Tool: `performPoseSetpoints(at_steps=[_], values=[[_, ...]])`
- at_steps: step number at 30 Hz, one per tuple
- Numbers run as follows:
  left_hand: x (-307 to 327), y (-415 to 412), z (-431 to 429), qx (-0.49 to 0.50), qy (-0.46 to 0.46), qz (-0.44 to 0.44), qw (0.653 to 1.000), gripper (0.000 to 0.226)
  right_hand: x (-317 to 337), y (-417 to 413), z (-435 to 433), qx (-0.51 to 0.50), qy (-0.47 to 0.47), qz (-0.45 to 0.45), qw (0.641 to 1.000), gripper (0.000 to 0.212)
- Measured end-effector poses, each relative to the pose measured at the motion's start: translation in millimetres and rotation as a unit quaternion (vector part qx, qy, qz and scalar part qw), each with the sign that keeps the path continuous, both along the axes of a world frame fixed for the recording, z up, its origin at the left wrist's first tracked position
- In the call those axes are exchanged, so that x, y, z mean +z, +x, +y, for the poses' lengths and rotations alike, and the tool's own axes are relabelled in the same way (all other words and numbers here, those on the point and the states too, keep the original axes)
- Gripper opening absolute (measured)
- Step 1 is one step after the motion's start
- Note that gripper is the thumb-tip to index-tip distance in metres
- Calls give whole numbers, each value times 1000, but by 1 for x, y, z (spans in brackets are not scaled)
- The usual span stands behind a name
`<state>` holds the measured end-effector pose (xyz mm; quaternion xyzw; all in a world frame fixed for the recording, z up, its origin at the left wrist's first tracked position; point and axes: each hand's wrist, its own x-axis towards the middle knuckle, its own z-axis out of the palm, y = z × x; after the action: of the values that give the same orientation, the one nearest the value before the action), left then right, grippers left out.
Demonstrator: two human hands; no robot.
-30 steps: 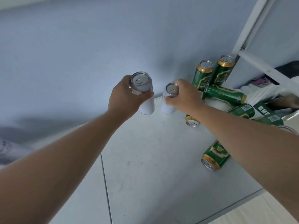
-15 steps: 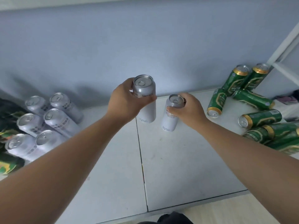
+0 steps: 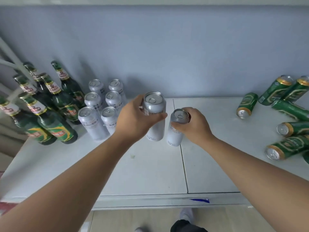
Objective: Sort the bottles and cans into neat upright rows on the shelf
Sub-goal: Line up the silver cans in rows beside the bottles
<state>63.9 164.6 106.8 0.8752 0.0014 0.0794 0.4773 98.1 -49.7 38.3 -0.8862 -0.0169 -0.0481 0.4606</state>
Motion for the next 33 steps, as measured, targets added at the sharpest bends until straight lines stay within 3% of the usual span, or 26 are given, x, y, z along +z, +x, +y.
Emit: performPoseSetpoints(at_steps=[14,27,33], values=[[-33,-59,135,91,23,25,995,55,-11,-35,133,92,-8,12,996,38],[-85,-60,210,131,32,53,989,58,-20,-42,211,131,-23,-1,991,27],[-102,-59,222,153,19,65,986,50,-35,-41,230,142,-32,-1,989,44]])
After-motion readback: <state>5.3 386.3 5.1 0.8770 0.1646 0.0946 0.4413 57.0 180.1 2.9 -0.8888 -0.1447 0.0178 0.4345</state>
